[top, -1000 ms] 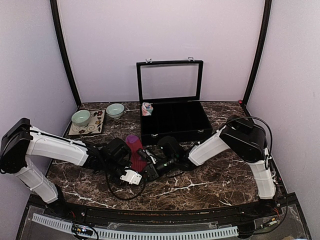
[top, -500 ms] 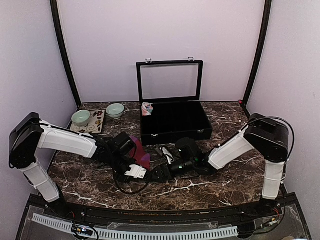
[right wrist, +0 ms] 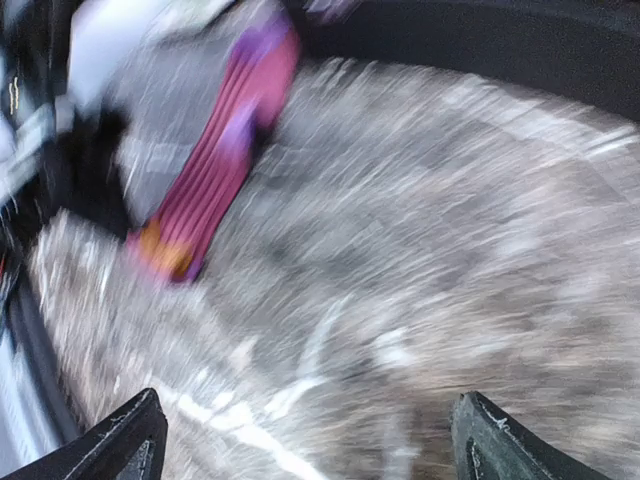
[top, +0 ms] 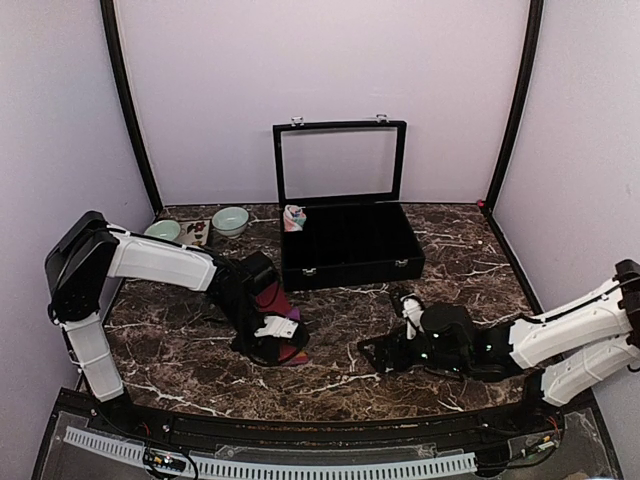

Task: Roll the socks
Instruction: Roll the sock at the center of the board.

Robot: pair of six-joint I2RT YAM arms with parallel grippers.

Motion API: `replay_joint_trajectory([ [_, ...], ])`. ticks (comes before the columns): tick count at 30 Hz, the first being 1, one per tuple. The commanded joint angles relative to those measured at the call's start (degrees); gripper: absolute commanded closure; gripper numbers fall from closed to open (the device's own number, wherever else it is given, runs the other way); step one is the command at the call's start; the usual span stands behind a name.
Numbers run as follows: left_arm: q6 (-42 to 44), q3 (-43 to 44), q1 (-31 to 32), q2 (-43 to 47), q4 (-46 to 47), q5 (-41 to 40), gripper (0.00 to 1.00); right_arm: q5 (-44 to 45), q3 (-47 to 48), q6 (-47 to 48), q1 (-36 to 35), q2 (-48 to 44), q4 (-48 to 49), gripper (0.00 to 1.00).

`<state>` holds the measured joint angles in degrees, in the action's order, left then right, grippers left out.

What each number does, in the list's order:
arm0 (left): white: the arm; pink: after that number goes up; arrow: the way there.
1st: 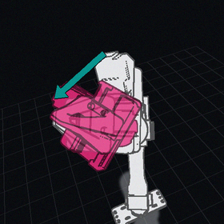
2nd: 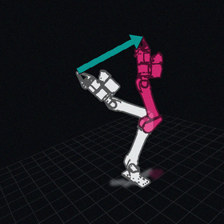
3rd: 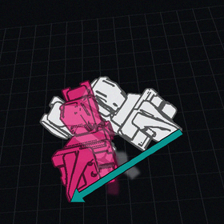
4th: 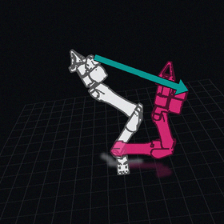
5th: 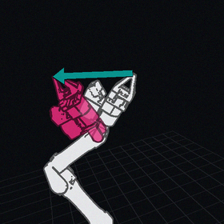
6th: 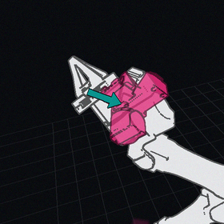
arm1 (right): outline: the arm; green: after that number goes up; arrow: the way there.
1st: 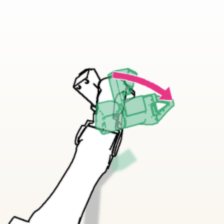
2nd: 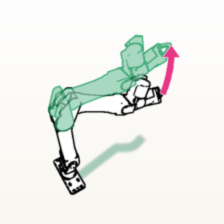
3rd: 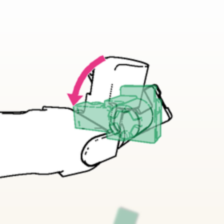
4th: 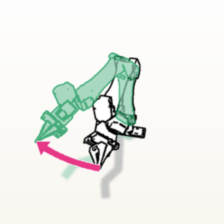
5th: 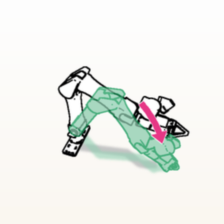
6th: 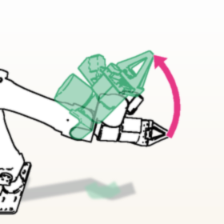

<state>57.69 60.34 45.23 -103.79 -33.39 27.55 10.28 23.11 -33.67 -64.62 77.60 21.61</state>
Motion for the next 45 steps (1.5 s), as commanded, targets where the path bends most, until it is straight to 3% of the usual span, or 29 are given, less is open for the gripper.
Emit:
replay_joint_trajectory([
  [1, 1.0, 1.6, -1.1, -6.5, -16.6, 5.2, 1.0, 19.1, -5.0, -2.2, 1.2, -9.6, 5.1, 0.01],
  [3, 1.9, 3.5, -1.3, -8.8, -20.5, 7.6, 0.99, 12.0, -6.8, 7.0, 1.0, -10.3, 12.9, 0.01],
  [6, 1.7, 5.0, -1.5, -11.6, -22.7, 9.5, 0.98, 12.8, -1.1, 15.3, -1.5, -7.7, 7.4, 0.01],
  [11, 1.7, 6.9, -2.9, -14.5, -25.7, 11.3, 0.96, 16.0, 5.2, 38.0, -16.8, -0.3, 5.5, 0.01],
  [14, 1.9, 7.9, -3.3, -16.1, -26.7, 9.9, 0.96, 8.6, 8.3, 39.7, -17.8, 4.3, 1.0, 0.09],
  [18, 1.3, 9.9, -4.6, -17.9, -26.7, 9.3, 0.95, 0.2, 10.9, 44.3, -17.8, 9.3, 2.9, 0.28],
  [22, -0.1, 11.8, -5.1, -20.0, -26.9, 8.8, 0.95, -2.4, 18.3, 51.0, -17.7, 19.5, 1.9, 0.44],
  [29, -3.3, 12.7, -5.1, -22.2, -25.7, 8.0, 0.94, -5.6, 28.1, 57.5, -16.5, 30.4, 6.6, 0.58],
  [45, -4.0, 12.2, -5.1, -21.5, -24.9, 8.6, 0.93, -3.8, 29.3, 54.8, -15.1, 37.6, 10.9, 0.61],
])
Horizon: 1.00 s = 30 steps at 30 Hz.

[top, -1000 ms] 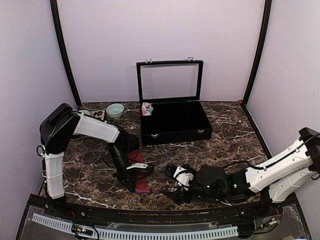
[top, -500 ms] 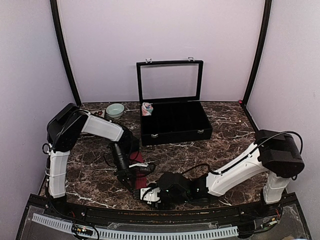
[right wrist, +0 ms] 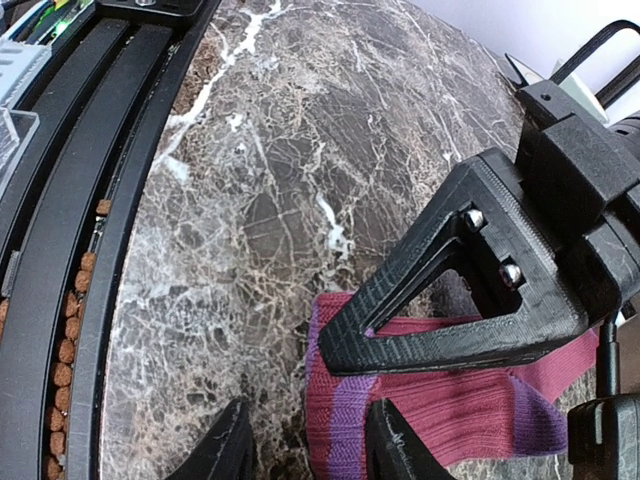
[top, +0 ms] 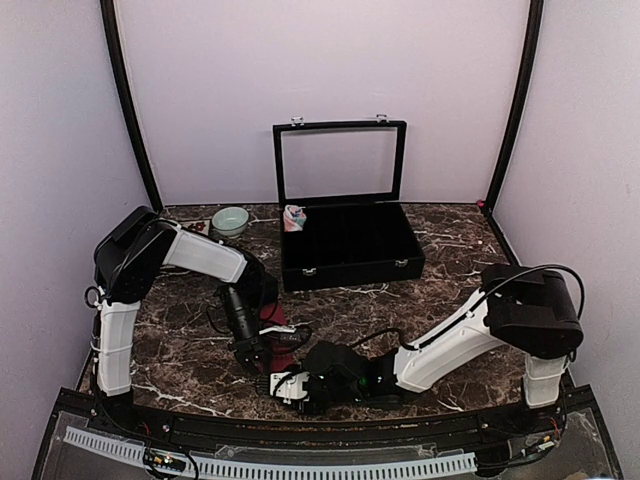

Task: Roll the socks
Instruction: Roll the sock at the center of the board.

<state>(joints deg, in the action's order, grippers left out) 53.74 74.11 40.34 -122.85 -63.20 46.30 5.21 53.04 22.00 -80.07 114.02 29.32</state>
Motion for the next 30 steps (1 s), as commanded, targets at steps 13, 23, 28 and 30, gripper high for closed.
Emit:
replay_joint_trajectory([
  [13, 0.1, -1.3, -0.3, -0.3, 5.0, -9.3, 0.9, -0.7, -1.9, -6.8, 1.7, 3.8, 3.0, 0.82],
  [23, -6.1, -9.2, -1.7, 13.0, 16.3, -11.4, 0.75, -3.8, -2.4, -13.4, 2.7, 5.7, 0.2, 0.99],
  [28, -10.2, -15.9, -2.7, 23.8, 24.2, -17.5, 0.71, -5.6, -2.4, -16.2, 3.2, 5.9, -3.0, 1.0],
  [30, -11.6, -18.2, -3.4, 28.5, 27.5, -20.5, 0.7, -6.8, -1.1, -17.8, 3.7, 6.0, -6.0, 1.0],
])
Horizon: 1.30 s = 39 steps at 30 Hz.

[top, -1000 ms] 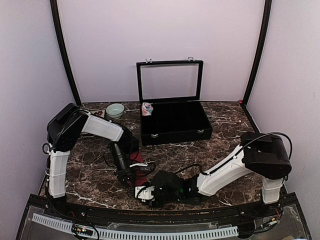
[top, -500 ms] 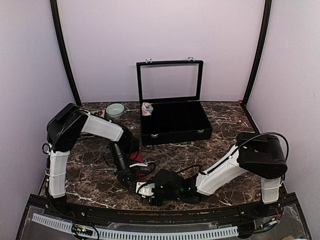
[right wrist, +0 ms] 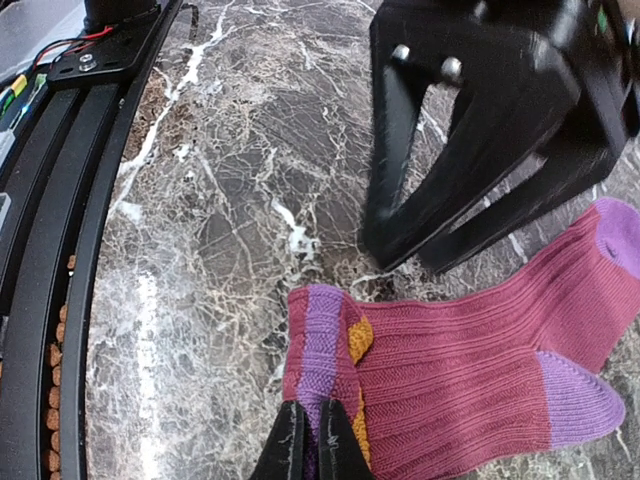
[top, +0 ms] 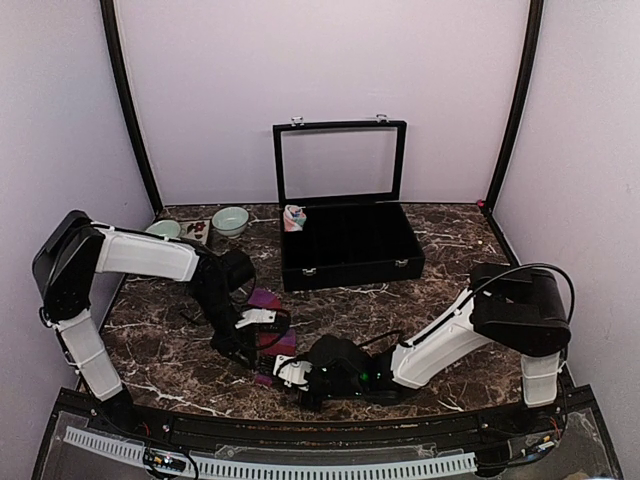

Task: Roll the socks
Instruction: Roll the sock at the center of the board.

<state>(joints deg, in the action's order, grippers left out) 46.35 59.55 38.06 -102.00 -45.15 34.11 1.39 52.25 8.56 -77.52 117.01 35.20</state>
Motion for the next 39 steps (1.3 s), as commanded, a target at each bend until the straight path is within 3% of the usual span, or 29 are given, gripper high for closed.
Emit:
replay_joint_trajectory([
  [1, -4.4, -4.9, -1.5, 10.6, 10.9, -9.8, 0.7, -3.9, 0.2, -5.0, 1.5, 3.0, -13.3, 1.0],
  [6, -2.7, -12.4, -2.5, 29.5, 19.4, -20.9, 0.7, -7.8, 2.1, -8.7, 3.2, 3.0, -18.1, 1.0],
  [9, -3.5, -12.6, -2.5, 35.7, 20.1, -24.9, 0.67, -9.8, 4.4, -11.9, 4.4, 3.8, -22.6, 1.0],
  [10, -3.8, -12.8, -2.5, 37.2, 19.9, -25.7, 0.55, -10.5, 4.8, -12.7, 4.8, 3.8, -23.5, 1.0],
  [11, -4.3, -13.3, -2.5, 38.7, 20.0, -27.2, 0.29, -11.3, 5.0, -13.2, 5.2, 3.8, -24.2, 1.0],
  [12, -4.7, -14.0, -2.5, 39.8, 20.0, -28.4, 0.11, -12.0, 4.9, -14.0, 5.5, 3.6, -24.4, 1.0],
  [14, -5.3, -15.5, -2.5, 42.0, 20.5, -29.7, 0.01, -15.4, 4.9, -16.1, 6.6, 3.5, -24.3, 1.0],
  [20, 4.3, -19.9, -2.3, 47.4, 16.6, -16.3, 0.03, -28.9, 6.9, -25.0, 11.0, 5.4, -25.4, 1.0],
  [25, 13.3, -29.8, 1.7, 54.2, 21.0, -13.9, 0.2, -30.3, 8.8, -29.1, 12.6, 6.6, -28.6, 1.0],
  [27, 16.0, -34.0, 6.4, 56.2, 24.9, -15.7, 0.33, -30.9, 9.0, -31.5, 13.9, 7.2, -28.9, 1.0],
  [29, 17.7, -36.9, 11.1, 56.2, 29.1, -18.4, 0.39, -31.5, 9.1, -33.9, 15.0, 7.6, -29.2, 1.0],
  [32, 19.2, -38.9, 15.8, 53.0, 36.0, -20.7, 0.38, -32.3, 9.6, -37.0, 16.4, 8.1, -30.3, 1.0],
  [39, 19.4, -37.0, 19.7, 40.2, 49.3, -24.1, 0.27, -33.1, 12.2, -42.6, 17.8, 10.4, -32.7, 1.0],
])
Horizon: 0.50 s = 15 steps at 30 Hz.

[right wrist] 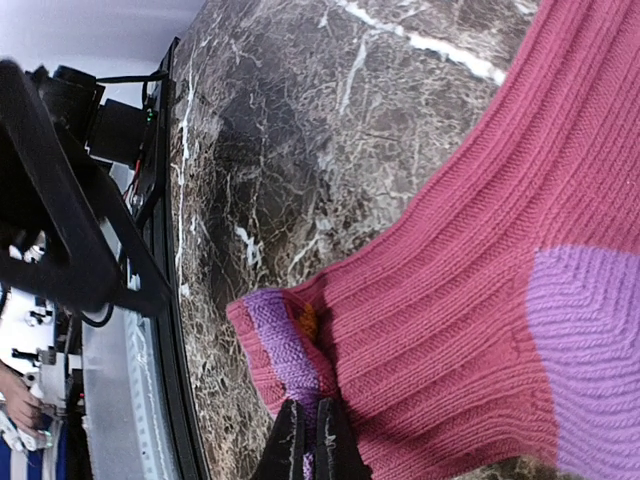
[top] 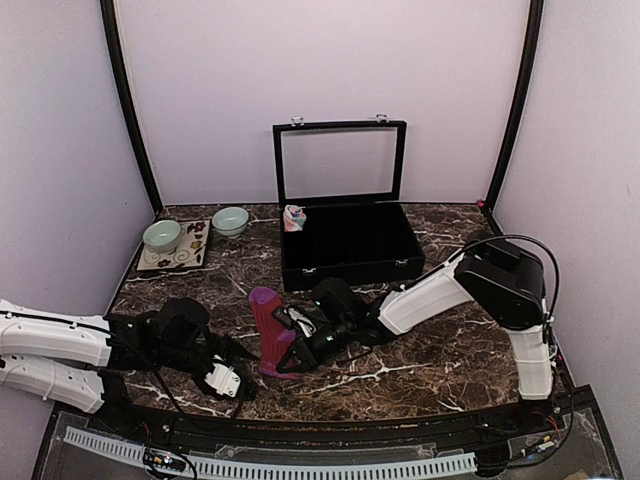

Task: Roll the socks
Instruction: Roll the sock at the center of the board.

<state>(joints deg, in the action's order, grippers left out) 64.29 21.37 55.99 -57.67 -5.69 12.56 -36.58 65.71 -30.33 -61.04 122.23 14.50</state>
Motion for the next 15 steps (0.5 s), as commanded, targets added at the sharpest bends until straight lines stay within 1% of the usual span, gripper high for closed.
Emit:
replay_joint_trajectory([
  [1, 2.1, 1.0, 2.3, -5.3, 11.3, -2.8, 0.28, 4.8, -1.1, -3.8, 1.4, 5.3, -11.8, 1.0],
  [4, 3.0, 0.2, 3.9, -8.0, 14.8, -3.7, 0.29, 4.3, -0.3, -3.6, 1.4, 5.5, -12.3, 1.0],
  [9, 2.9, -0.3, 4.4, -10.9, 18.3, -4.6, 0.33, 3.7, 0.8, -2.7, 1.4, 6.3, -13.4, 1.0],
  [15, 3.3, -1.4, 4.4, -12.5, 19.7, -4.4, 0.34, 3.1, 2.4, -4.1, 1.4, 7.5, -12.6, 1.0],
])
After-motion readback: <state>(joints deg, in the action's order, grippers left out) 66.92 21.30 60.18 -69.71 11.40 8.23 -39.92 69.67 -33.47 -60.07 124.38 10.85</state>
